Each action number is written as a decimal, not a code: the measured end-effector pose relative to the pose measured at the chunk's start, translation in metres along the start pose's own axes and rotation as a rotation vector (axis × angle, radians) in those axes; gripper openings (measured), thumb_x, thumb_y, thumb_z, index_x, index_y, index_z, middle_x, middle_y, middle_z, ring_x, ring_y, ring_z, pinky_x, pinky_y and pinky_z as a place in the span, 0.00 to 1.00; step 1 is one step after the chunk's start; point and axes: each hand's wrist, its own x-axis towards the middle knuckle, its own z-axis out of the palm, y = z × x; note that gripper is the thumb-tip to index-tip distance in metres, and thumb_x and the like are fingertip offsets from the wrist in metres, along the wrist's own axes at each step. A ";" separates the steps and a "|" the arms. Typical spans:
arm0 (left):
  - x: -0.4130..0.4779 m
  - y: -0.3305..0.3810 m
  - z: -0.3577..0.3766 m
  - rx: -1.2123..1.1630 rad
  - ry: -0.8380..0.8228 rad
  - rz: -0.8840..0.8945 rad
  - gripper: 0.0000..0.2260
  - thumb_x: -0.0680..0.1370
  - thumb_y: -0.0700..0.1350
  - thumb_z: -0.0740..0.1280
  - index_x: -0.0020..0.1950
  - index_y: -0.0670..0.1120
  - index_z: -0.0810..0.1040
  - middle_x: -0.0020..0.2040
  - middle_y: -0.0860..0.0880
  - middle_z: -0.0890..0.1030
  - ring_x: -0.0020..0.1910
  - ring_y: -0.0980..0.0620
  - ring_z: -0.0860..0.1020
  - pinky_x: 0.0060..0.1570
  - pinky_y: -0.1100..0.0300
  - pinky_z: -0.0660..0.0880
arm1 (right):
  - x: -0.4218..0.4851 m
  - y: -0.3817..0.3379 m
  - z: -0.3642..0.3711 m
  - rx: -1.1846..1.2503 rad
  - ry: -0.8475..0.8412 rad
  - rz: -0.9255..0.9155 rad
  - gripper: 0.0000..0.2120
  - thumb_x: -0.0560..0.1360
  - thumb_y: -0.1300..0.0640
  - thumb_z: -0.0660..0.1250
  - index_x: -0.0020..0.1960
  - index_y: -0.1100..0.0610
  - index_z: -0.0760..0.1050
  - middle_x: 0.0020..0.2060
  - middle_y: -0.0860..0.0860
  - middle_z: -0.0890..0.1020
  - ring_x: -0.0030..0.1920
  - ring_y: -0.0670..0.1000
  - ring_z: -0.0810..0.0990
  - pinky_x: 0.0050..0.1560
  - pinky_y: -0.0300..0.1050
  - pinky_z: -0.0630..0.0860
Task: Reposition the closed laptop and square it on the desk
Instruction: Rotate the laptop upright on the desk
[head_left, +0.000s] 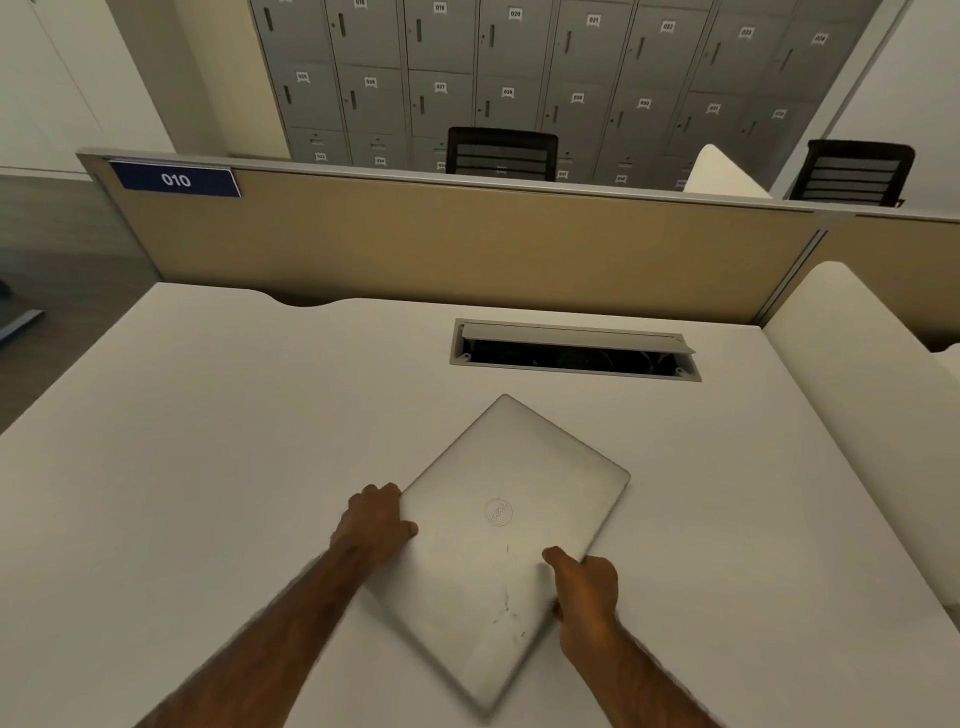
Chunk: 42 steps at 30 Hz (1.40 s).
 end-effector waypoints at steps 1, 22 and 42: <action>-0.004 0.001 0.003 -0.013 -0.001 -0.009 0.25 0.75 0.54 0.69 0.69 0.46 0.70 0.65 0.43 0.73 0.67 0.41 0.70 0.63 0.47 0.73 | 0.003 -0.002 -0.001 -0.020 0.002 -0.013 0.13 0.68 0.61 0.75 0.48 0.69 0.80 0.45 0.63 0.84 0.41 0.61 0.80 0.43 0.49 0.74; -0.054 0.011 0.037 -0.194 0.022 -0.111 0.21 0.77 0.51 0.68 0.66 0.43 0.70 0.64 0.43 0.74 0.66 0.42 0.72 0.60 0.49 0.74 | 0.054 -0.041 -0.007 -0.416 -0.043 -0.153 0.19 0.66 0.59 0.75 0.52 0.67 0.78 0.52 0.65 0.82 0.52 0.66 0.83 0.50 0.57 0.83; -0.022 0.032 0.026 -0.321 0.059 -0.133 0.15 0.73 0.44 0.66 0.59 0.43 0.76 0.59 0.42 0.79 0.56 0.41 0.78 0.47 0.55 0.73 | 0.059 -0.044 0.001 -0.446 0.034 -0.076 0.20 0.65 0.55 0.76 0.52 0.66 0.79 0.51 0.62 0.83 0.52 0.65 0.82 0.54 0.56 0.83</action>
